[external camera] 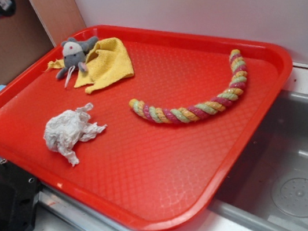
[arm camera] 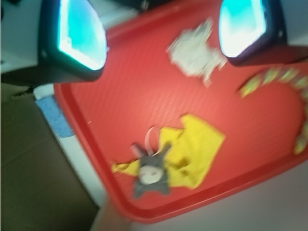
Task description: Grab the gray animal.
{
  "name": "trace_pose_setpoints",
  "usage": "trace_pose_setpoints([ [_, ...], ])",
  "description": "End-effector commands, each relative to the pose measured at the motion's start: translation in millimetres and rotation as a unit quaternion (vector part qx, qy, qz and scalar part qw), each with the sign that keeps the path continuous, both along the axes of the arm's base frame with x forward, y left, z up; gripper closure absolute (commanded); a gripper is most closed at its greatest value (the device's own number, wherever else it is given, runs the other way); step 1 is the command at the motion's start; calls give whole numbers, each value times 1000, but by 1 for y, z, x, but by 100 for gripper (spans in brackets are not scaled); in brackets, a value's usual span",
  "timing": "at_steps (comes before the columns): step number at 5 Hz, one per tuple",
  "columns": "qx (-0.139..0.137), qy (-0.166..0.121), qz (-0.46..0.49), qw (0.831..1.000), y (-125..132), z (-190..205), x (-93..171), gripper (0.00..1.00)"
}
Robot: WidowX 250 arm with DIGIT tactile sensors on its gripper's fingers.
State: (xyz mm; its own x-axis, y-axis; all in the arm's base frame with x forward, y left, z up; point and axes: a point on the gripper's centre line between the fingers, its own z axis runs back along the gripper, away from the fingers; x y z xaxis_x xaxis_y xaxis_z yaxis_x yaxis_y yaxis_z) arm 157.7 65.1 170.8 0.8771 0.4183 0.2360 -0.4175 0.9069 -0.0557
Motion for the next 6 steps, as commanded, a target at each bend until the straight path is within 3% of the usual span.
trace_pose_setpoints([
  [1,51,-50,76,995,41,-37,35,0],
  [4,66,-90,104,988,60,-97,100,0],
  [6,61,-80,96,990,71,-129,133,0],
])
